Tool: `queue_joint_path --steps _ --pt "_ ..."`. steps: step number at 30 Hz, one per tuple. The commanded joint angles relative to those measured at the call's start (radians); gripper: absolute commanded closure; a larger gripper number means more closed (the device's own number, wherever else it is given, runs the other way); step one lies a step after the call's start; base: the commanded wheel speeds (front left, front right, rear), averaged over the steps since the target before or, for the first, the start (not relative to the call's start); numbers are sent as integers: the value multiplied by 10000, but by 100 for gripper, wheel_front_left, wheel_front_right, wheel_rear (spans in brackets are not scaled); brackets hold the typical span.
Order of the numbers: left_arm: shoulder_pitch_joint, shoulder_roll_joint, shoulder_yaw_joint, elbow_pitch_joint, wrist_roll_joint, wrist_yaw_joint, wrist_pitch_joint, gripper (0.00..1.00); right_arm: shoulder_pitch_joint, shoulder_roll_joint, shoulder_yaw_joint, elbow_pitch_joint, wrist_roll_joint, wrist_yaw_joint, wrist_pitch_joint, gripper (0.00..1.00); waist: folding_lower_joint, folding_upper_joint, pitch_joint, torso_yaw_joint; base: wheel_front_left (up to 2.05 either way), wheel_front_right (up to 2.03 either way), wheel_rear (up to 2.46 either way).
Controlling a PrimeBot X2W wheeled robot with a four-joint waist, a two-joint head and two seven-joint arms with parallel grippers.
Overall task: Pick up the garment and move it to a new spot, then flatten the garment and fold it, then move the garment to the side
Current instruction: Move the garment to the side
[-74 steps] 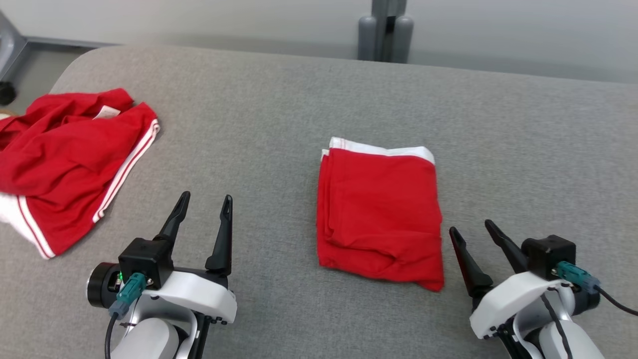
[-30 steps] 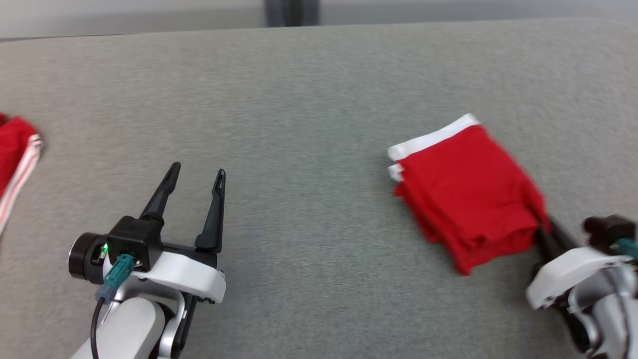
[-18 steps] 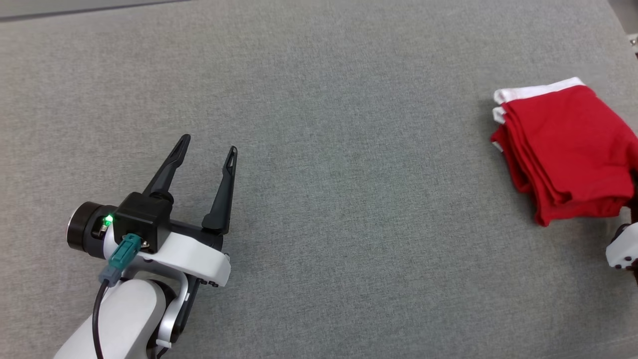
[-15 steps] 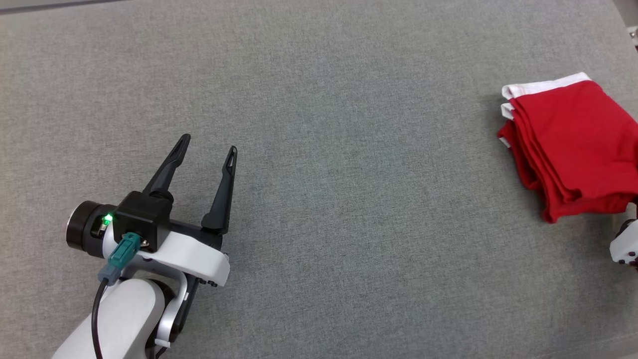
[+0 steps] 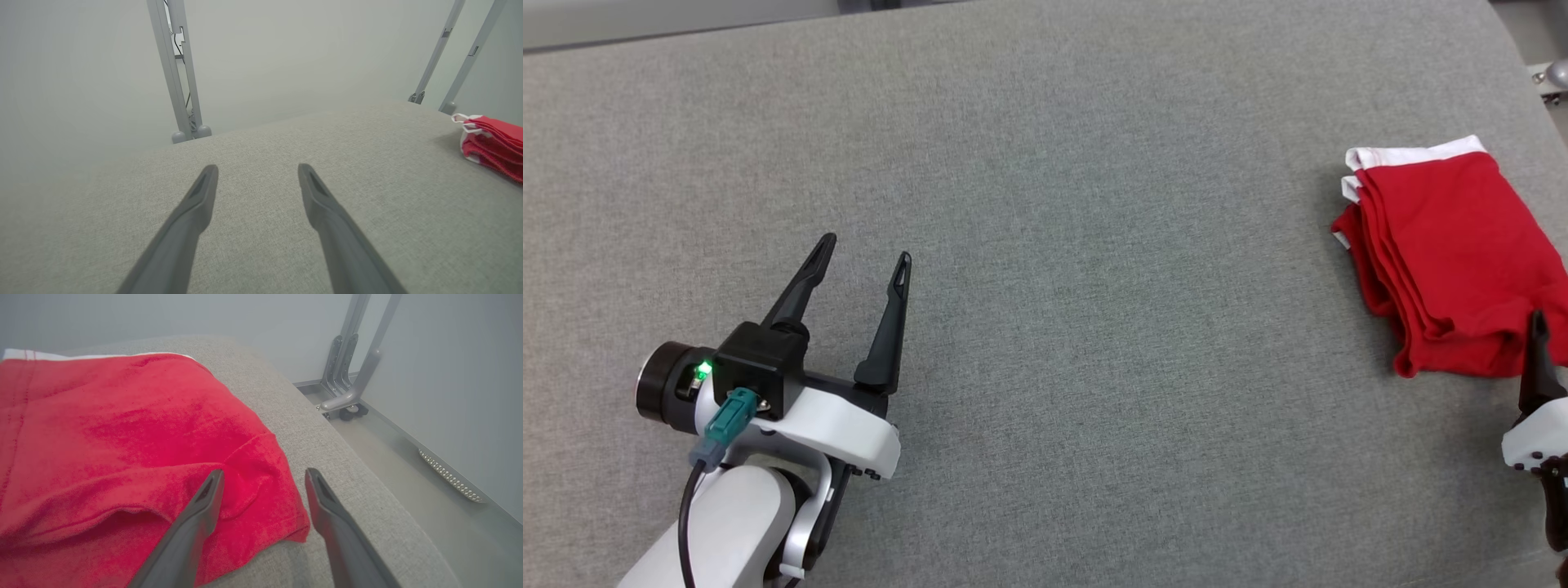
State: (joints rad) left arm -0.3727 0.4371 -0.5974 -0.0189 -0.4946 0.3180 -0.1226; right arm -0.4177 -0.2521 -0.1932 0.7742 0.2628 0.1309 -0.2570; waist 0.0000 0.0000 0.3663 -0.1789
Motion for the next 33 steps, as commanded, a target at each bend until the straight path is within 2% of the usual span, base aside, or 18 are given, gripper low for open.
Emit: queue_joint_path --steps 1,9,18,25,33 --pt "97 31 4 38 -57 38 -7 0 134 44 -45 -231 5 0 -78 0 0 0 -120 -25 0 0 0" --pt "384 33 127 135 -214 219 -114 0 1256 881 -34 -3557 -265 0 -95 0 0 0 -690 22 0 0 0" --pt "727 -67 498 254 -472 586 -461 0 2104 1570 967 -6894 -755 0 725 0 0 0 -1354 819 0 0 0" --pt "1221 -54 1019 360 -682 1039 -882 0 2558 1871 1690 -7880 -906 0 1319 0 0 0 -1894 1629 0 0 0" --pt "1695 -96 1530 435 -851 972 -1273 0 3114 1972 1751 -7882 -825 0 1545 0 0 0 -2501 2156 0 0 0"
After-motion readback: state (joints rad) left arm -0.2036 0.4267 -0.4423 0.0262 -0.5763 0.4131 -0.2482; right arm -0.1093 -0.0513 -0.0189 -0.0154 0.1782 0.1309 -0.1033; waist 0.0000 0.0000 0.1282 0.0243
